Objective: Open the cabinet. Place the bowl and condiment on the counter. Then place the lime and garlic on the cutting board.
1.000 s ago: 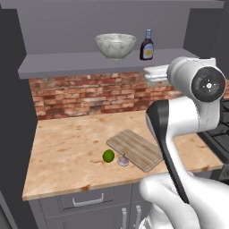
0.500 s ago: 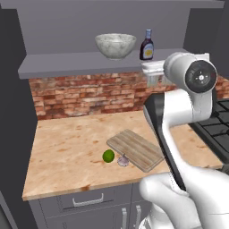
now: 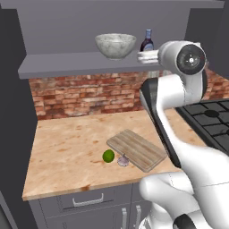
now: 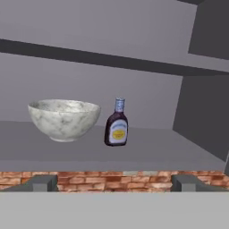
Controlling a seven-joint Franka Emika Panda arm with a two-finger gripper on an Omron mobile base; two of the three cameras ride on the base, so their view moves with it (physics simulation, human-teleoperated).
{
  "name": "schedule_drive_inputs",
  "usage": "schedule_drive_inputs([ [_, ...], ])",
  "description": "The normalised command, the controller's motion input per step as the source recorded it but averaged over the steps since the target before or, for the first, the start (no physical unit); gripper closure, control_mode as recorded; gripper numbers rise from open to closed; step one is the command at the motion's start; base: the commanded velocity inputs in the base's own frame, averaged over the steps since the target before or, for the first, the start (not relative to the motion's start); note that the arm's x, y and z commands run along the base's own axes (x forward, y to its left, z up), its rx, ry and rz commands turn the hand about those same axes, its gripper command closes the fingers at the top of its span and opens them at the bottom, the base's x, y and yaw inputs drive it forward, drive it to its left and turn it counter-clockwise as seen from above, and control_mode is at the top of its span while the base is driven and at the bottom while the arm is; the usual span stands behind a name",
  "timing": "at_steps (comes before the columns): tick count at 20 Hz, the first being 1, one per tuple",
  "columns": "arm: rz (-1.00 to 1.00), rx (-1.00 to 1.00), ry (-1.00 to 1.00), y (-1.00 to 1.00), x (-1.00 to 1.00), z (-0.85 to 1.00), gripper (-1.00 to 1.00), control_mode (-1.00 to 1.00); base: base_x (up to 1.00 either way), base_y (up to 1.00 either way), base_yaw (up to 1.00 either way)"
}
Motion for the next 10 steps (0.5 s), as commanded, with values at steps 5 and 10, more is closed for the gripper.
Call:
schedule_drive_inputs([
  [5,0.00,0.01,0.01,-0.02,0.37,0.20,-1.00,-1.00,0.00,0.00,0.00],
  [10,0.00,0.00,-0.03,-0.01,0.14,-0.02,-1.00,-1.00,0.00,0.00,0.00],
])
